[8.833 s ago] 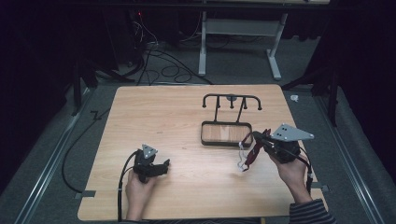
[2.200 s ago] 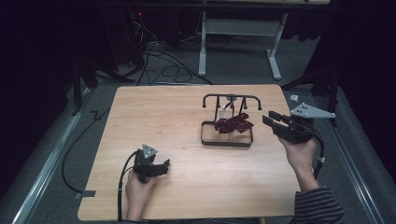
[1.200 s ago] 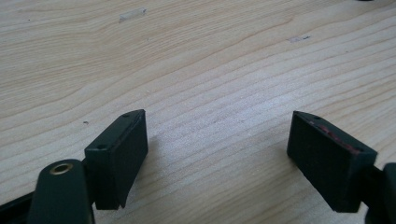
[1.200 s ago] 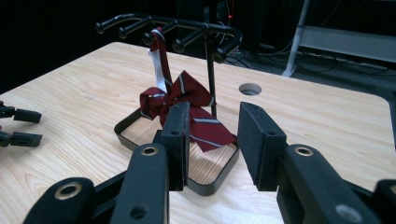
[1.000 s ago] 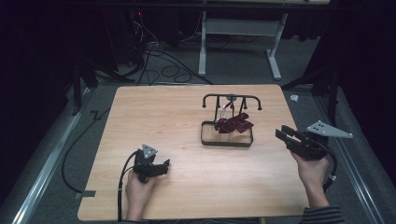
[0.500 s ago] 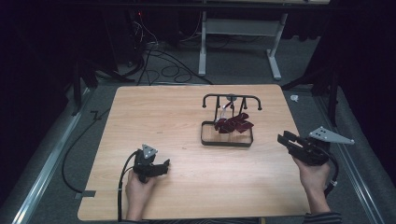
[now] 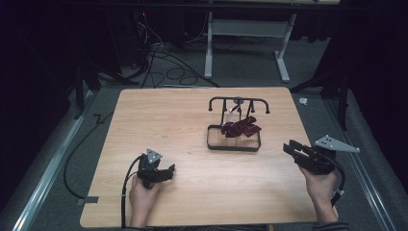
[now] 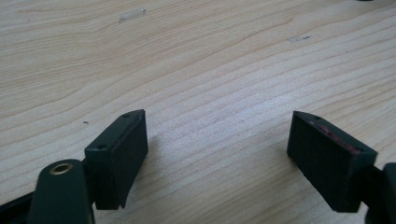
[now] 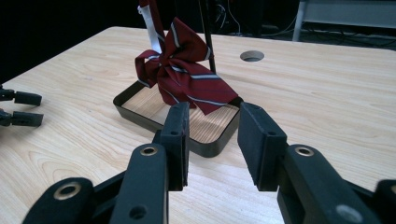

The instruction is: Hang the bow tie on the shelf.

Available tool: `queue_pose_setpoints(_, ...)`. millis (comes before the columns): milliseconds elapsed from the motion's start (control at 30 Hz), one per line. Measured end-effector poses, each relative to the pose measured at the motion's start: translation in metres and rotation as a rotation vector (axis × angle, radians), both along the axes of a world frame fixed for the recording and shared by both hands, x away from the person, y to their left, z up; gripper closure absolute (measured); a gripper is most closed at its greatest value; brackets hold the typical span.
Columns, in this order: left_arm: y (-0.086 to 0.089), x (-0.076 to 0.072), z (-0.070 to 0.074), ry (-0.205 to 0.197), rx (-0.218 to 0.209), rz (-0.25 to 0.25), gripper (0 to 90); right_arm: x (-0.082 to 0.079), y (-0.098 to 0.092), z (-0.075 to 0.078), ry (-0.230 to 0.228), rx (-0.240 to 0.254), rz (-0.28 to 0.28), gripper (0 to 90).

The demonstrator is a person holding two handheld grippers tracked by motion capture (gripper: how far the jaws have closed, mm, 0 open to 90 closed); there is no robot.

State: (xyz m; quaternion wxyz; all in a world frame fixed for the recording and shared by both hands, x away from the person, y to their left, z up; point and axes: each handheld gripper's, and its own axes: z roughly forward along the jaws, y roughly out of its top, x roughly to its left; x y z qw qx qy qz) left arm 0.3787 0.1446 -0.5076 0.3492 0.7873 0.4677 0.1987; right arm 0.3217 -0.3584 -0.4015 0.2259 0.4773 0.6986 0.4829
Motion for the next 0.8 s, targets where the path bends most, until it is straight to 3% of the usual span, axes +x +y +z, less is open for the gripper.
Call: queue_pose_setpoints(800, 0.000, 0.000, 0.000, 0.000, 0.000, 0.000, 20.7, 0.008, 0.012, -0.023, 0.047, -0.017, 0.024, 64.8)
